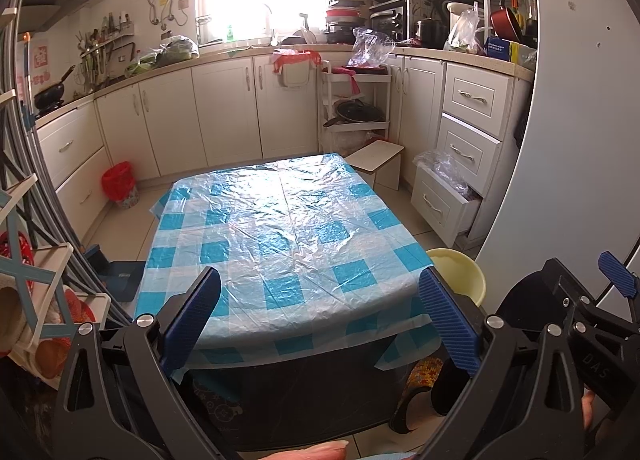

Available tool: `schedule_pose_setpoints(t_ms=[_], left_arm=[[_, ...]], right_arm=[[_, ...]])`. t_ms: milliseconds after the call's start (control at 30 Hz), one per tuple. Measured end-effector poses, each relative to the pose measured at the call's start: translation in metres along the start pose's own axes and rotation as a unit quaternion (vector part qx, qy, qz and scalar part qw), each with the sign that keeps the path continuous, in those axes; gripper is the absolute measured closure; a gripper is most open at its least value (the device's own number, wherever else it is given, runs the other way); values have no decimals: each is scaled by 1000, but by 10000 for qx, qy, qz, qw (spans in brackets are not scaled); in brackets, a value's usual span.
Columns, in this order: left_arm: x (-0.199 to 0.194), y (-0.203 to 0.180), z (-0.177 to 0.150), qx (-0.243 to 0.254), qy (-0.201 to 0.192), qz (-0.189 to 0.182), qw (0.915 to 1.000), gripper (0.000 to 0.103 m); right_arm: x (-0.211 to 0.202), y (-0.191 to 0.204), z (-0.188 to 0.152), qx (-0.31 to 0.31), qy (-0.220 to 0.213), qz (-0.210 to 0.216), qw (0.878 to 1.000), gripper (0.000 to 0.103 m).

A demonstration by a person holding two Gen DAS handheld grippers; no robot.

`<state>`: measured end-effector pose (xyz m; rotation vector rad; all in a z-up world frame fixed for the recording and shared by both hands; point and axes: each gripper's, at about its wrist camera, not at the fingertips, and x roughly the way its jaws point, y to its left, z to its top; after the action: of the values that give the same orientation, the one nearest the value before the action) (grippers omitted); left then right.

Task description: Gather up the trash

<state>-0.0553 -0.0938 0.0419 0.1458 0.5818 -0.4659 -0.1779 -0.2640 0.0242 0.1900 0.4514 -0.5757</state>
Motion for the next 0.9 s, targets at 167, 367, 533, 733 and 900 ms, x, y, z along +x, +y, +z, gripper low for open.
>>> schedule_pose_setpoints(t_ms=[167, 367, 533, 733, 900], left_arm=[[-1, 0, 0, 5, -3, 11, 10000, 8], [-2, 0, 0, 6, -6, 14, 10000, 8], [-2, 0, 0, 15, -8, 20, 10000, 8], [-1, 0, -1, 12, 8, 0, 10000, 8], [-1, 6, -5, -12, -8, -133, 9999, 8]], right_arm=[[0, 0, 0, -1, 12, 3, 10000, 7], [1, 0, -2, 11, 30, 6, 10000, 7], [1, 0, -2, 9, 33, 7, 10000, 7], [0, 0, -3, 13, 43, 8, 10000, 7], [1, 1, -6, 20, 74, 24, 10000, 7]])
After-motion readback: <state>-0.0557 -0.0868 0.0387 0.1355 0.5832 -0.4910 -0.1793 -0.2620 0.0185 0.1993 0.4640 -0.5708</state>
